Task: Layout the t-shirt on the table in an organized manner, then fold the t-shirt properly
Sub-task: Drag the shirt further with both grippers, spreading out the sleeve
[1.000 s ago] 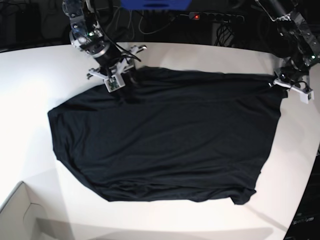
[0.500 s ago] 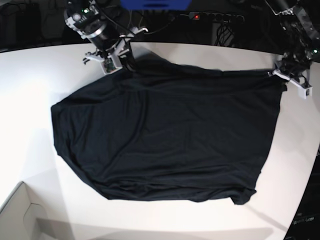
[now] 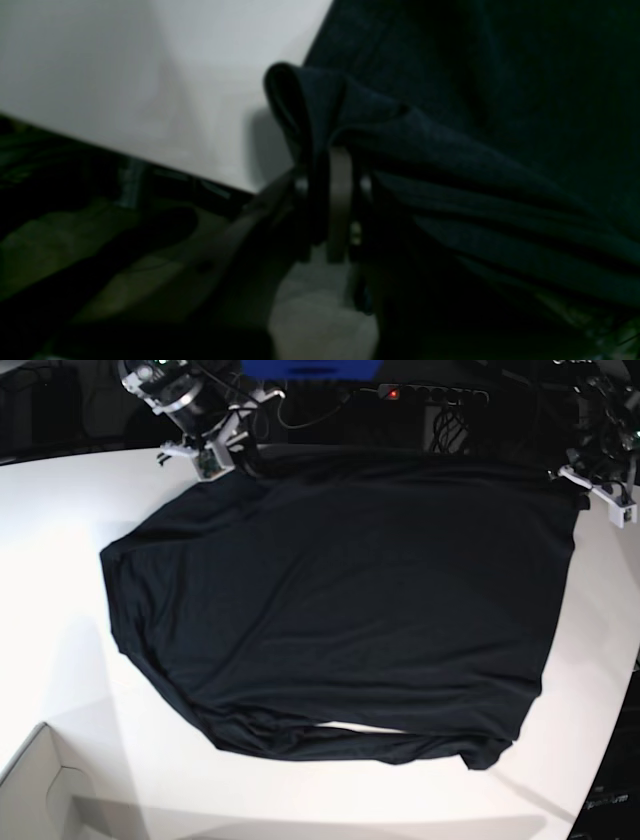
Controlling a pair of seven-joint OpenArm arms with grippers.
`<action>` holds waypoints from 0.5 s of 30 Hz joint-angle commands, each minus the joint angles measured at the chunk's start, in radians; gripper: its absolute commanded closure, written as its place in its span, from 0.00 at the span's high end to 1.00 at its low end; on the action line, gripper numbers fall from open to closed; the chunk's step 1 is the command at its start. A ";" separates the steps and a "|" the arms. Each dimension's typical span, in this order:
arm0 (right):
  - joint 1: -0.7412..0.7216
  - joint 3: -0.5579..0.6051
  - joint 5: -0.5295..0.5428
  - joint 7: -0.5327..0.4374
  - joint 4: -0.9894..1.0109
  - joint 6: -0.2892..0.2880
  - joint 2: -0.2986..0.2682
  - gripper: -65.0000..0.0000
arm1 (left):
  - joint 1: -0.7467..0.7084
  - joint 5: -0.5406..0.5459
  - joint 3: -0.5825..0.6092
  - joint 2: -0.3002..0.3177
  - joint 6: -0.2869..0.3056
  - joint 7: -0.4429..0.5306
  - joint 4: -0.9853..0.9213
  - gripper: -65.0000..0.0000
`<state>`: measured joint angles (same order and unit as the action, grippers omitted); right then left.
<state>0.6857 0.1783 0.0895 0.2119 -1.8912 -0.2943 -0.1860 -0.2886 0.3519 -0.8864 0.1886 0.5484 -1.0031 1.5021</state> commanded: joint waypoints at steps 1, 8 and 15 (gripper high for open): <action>0.016 -0.001 0.010 -0.042 -0.018 -0.001 -0.007 0.00 | -0.024 -0.018 0.000 0.007 0.016 -0.038 0.009 0.00; 0.082 -0.001 0.010 -0.151 -0.017 -0.001 -0.025 0.00 | -0.056 -0.018 -0.001 0.004 0.025 -0.038 0.021 0.00; 0.142 -0.003 0.010 -0.253 -0.014 -0.001 -0.034 0.00 | -0.077 -0.018 -0.001 0.004 0.025 -0.038 0.021 0.00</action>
<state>0.8154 0.1776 0.0895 -0.0132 -1.8896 -0.2920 -0.2165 -0.3496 0.3763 -0.8867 0.1856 0.5732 -0.9924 1.5234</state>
